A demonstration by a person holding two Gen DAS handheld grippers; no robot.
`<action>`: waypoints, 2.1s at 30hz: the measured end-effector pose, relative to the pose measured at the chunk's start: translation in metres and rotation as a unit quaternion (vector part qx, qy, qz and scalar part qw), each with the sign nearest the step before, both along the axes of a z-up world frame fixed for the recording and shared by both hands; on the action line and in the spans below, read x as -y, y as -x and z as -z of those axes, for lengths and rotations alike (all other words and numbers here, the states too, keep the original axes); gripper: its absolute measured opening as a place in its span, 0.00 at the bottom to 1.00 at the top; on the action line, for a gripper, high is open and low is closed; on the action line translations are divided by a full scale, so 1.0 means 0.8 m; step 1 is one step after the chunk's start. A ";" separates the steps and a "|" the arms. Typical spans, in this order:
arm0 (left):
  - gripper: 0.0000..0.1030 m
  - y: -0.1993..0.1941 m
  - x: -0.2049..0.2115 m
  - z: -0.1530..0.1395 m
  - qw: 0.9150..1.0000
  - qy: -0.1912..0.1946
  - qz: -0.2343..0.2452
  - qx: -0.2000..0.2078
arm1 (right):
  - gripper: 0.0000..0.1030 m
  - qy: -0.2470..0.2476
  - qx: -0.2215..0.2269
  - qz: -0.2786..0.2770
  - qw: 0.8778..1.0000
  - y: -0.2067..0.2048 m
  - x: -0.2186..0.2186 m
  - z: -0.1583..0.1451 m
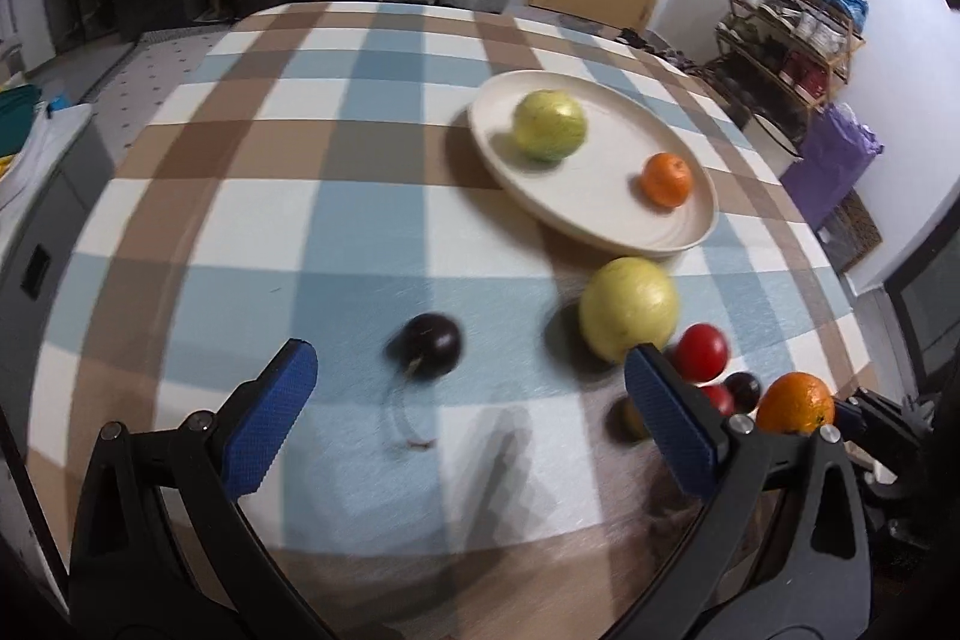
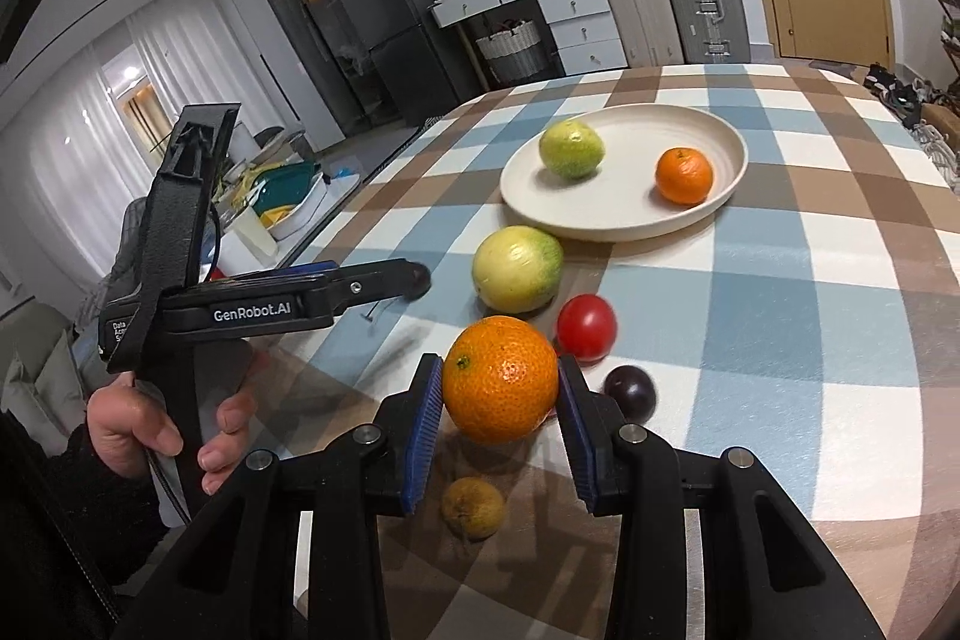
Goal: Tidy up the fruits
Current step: 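Grasp another orange with the right gripper while the left gripper grasps a pale pomelo, then carry the orange and pale pomelo over the plate with both grippers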
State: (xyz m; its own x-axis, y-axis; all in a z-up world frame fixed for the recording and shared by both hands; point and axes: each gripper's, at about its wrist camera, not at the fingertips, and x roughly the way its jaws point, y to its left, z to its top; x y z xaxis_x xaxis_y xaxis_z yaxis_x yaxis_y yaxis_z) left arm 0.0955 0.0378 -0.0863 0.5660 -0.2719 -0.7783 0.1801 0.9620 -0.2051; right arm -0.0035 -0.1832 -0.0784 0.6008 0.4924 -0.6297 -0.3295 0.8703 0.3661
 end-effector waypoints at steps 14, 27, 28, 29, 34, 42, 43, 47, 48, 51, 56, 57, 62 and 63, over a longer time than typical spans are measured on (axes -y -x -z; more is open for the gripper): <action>0.85 -0.052 0.073 0.019 0.996 0.018 0.073 -0.036 | 0.37 -0.013 -0.007 0.034 0.999 -0.010 0.040 0.002; 0.44 -0.050 0.088 0.032 0.991 0.051 0.117 -0.042 | 0.37 -0.028 -0.017 0.048 0.998 -0.018 0.059 0.008; 0.44 -0.049 0.086 0.031 0.991 0.051 0.115 -0.042 | 0.37 -0.028 -0.015 0.048 0.998 -0.019 0.059 0.007; 0.44 -0.049 0.084 0.029 0.991 0.053 0.115 -0.042 | 0.37 -0.029 -0.013 0.046 0.998 -0.020 0.059 0.004; 0.44 -0.043 0.080 0.014 0.991 0.055 0.120 -0.032 | 0.37 -0.029 -0.001 0.038 0.999 -0.032 0.056 -0.011; 0.44 -0.052 0.080 -0.018 0.990 0.061 0.128 -0.018 | 0.37 -0.016 0.026 0.025 0.999 -0.070 0.049 -0.044; 0.44 -0.054 0.080 -0.022 0.990 0.062 0.129 -0.016 | 0.37 -0.013 0.029 0.024 0.999 -0.077 0.048 -0.049; 0.44 -0.069 0.080 -0.037 0.990 0.065 0.128 -0.008 | 0.37 -0.016 0.034 0.022 0.999 -0.103 0.048 -0.059; 0.44 -0.073 0.081 -0.038 0.990 0.065 0.127 -0.008 | 0.37 -0.019 0.032 0.023 0.999 -0.109 0.049 -0.059; 0.44 -0.089 0.084 -0.042 0.990 0.066 0.126 -0.007 | 0.37 -0.033 0.024 0.031 0.999 -0.131 0.050 -0.056; 0.44 -0.115 0.096 -0.040 0.989 0.069 0.126 -0.020 | 0.37 -0.029 0.019 0.040 0.999 -0.163 0.047 -0.054; 0.44 -0.122 0.101 -0.038 0.989 0.067 0.127 -0.022 | 0.37 -0.029 0.018 0.041 0.999 -0.170 0.048 -0.054; 0.44 -0.146 0.116 -0.026 0.988 0.069 0.133 -0.033 | 0.37 -0.017 0.006 0.048 0.999 -0.206 0.048 -0.047; 0.44 -0.151 0.119 -0.023 0.988 0.070 0.134 -0.036 | 0.37 -0.016 0.004 0.051 0.999 -0.213 0.050 -0.045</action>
State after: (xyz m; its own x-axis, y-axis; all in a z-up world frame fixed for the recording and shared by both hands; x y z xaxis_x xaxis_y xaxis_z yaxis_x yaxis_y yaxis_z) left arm 0.2166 -0.0573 -0.0682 0.4035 -0.5121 -0.7582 0.4056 0.8430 -0.3534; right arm 0.1669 -0.2230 -0.0425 0.6534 0.4490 -0.6095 -0.2436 0.8870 0.3923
